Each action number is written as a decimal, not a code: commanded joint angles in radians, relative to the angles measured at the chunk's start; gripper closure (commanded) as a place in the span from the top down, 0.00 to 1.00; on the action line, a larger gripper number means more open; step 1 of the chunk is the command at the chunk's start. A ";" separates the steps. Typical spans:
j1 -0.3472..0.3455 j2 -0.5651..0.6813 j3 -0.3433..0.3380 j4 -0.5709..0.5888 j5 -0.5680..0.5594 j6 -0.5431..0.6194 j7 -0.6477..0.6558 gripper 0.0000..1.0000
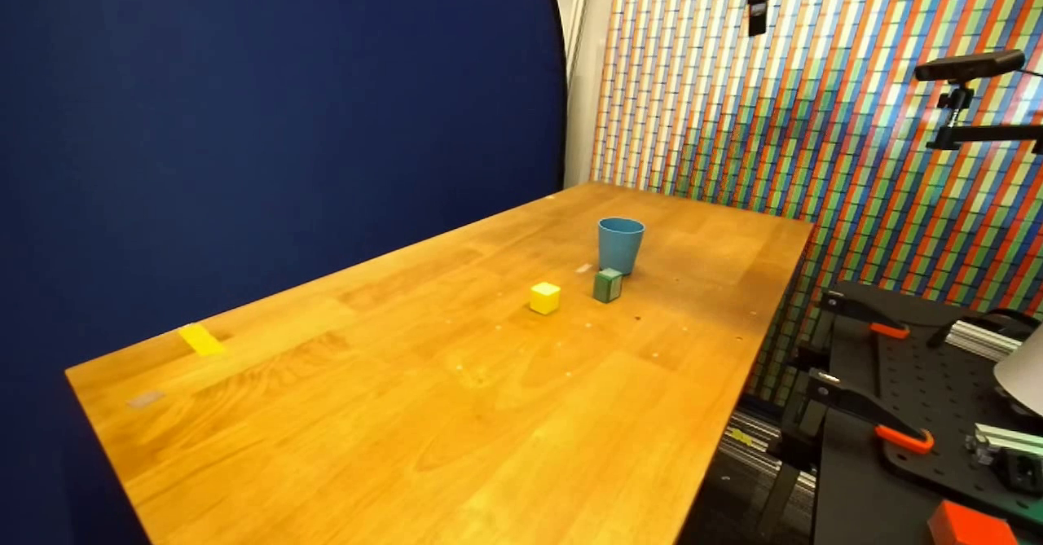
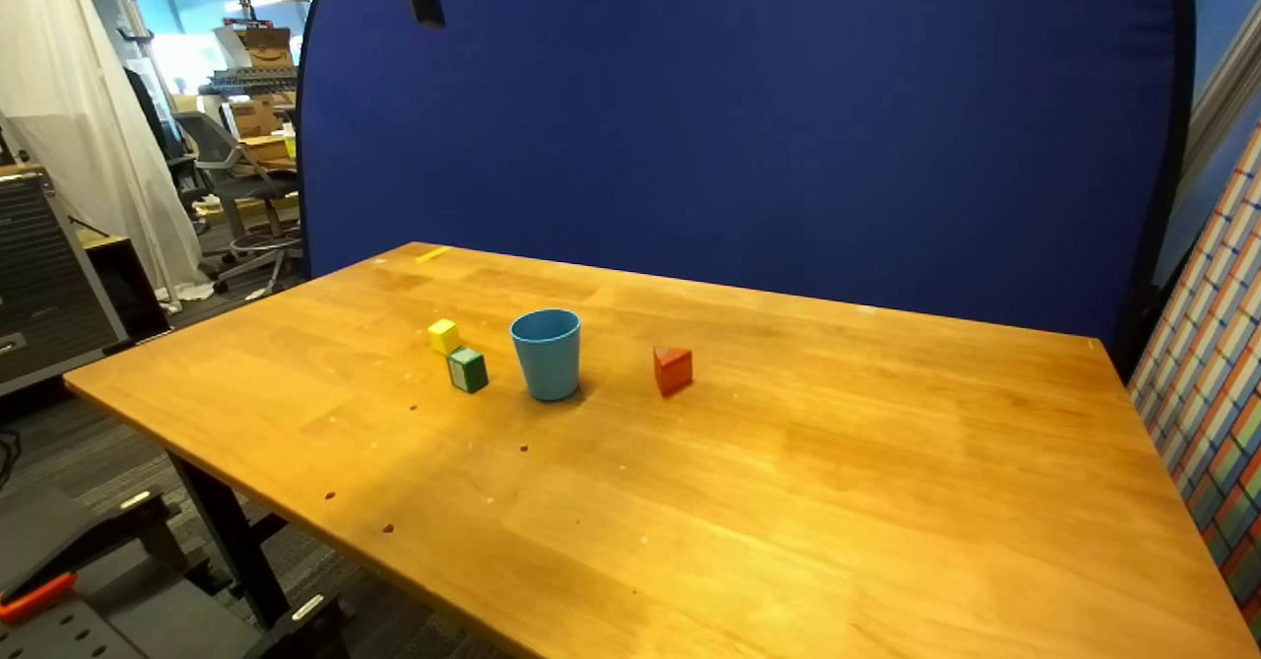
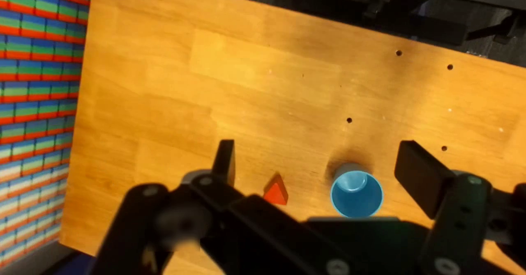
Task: Put the yellow block inside the blue cup
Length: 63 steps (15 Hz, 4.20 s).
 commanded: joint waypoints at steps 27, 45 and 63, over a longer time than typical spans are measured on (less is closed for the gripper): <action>0.181 1.068 0.297 0.672 0.021 0.100 -0.358 1.00; 0.220 1.173 0.324 0.720 0.025 0.067 -0.350 1.00; 0.210 1.057 0.272 0.582 0.006 0.066 -0.105 0.14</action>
